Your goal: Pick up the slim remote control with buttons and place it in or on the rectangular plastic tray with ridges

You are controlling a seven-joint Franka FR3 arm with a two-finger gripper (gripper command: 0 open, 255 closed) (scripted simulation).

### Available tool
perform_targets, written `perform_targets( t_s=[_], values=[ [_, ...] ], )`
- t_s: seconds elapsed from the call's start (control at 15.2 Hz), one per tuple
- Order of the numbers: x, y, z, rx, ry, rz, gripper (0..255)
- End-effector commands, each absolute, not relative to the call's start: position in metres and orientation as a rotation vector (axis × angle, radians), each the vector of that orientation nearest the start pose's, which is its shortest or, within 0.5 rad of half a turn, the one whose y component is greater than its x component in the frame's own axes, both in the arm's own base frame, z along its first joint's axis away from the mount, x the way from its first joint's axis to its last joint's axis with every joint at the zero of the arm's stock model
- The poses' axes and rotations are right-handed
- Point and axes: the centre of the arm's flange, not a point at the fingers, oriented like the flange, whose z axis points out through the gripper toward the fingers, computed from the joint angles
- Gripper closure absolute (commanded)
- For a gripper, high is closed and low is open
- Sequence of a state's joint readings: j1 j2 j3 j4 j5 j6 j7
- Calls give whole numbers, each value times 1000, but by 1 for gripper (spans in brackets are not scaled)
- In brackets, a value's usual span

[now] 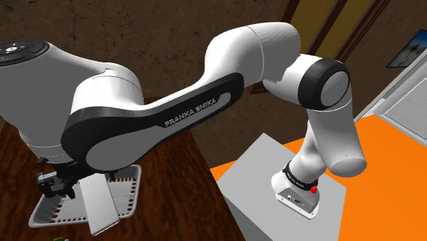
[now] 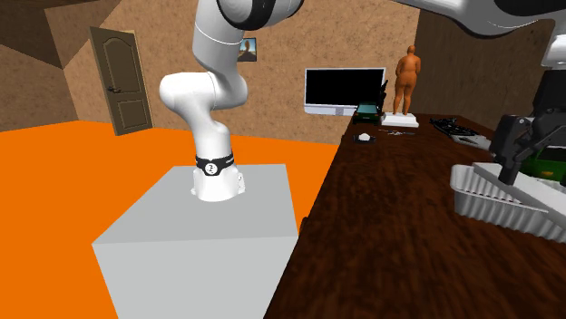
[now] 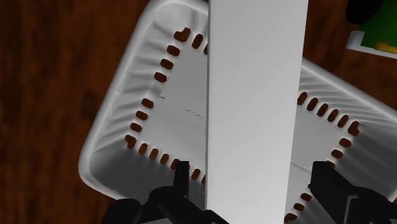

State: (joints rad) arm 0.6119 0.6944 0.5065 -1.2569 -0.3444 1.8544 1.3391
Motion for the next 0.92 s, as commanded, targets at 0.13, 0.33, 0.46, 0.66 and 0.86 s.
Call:
perform_targets(
  t_s=[0.13, 0.33, 0.46, 0.66, 0.86],
  values=[
    [422, 596, 383, -3142, 346, -11, 0],
    [422, 597, 409, -3142, 346, -11, 0],
    [422, 597, 433, -3142, 346, -11, 0],
    [422, 597, 433, -3142, 346, -11, 0],
    [422, 597, 433, -3142, 346, -11, 0]
  ],
)
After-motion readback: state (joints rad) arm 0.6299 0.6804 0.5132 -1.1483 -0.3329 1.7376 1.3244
